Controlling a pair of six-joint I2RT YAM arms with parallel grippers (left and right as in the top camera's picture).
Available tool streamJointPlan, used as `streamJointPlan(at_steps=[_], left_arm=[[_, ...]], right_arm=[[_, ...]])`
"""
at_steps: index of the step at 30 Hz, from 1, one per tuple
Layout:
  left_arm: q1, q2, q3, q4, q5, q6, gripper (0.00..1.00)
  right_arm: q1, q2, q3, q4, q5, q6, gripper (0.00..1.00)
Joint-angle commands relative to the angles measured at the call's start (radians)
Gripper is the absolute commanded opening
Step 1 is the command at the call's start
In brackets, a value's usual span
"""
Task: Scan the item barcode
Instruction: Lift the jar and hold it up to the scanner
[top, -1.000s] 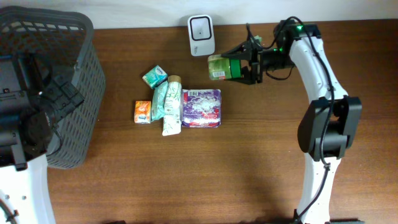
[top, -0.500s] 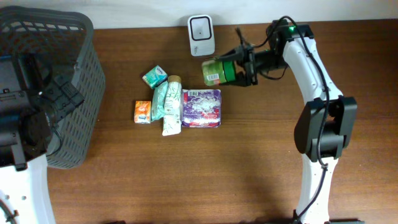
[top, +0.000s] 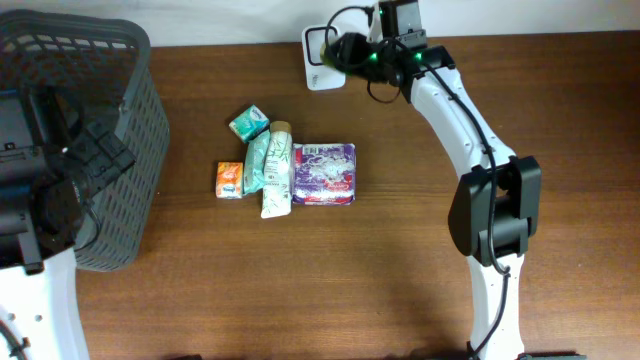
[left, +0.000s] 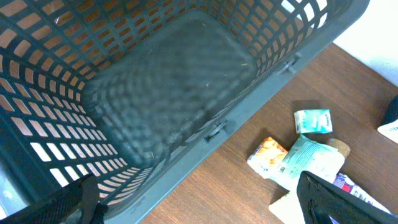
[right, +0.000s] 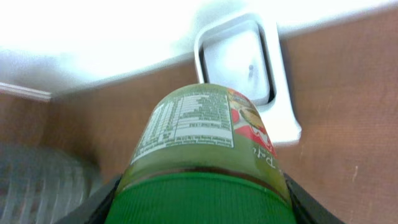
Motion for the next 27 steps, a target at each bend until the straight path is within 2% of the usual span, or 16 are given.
streamJointPlan(at_steps=[1, 3, 8, 11, 16, 19, 22, 27], left_arm=[[0.006, -0.009, 0.002, -0.002, 0.0, -0.009, 0.99], [0.006, -0.009, 0.002, -0.002, 0.0, -0.009, 0.99], [0.006, -0.009, 0.002, -0.002, 0.0, -0.009, 0.99], [0.006, -0.009, 0.002, -0.002, 0.0, -0.009, 0.99], [0.006, -0.009, 0.002, -0.002, 0.0, -0.009, 0.99], [0.006, -0.009, 0.002, -0.002, 0.0, -0.009, 0.99], [0.006, -0.009, 0.002, -0.002, 0.0, -0.009, 0.99], [0.006, -0.009, 0.002, -0.002, 0.0, -0.009, 0.99]], right_arm=[[0.058, -0.008, 0.02, 0.137, 0.33, -0.01, 0.39], [0.097, 0.009, 0.018, 0.239, 0.43, -0.079, 0.43], [0.151, 0.147, 0.018, 0.542, 0.429, -0.3, 0.47], [0.147, 0.165, 0.018, 0.589, 0.492, -0.325, 0.47], [0.144, 0.138, 0.019, 0.589, 0.491, -0.325, 0.48], [0.115, 0.04, 0.019, 0.53, 0.492, -0.321, 0.49], [0.038, -0.086, 0.019, 0.349, 0.491, -0.32, 0.52], [-0.198, -0.215, 0.019, -0.082, 0.477, -0.177, 0.53]])
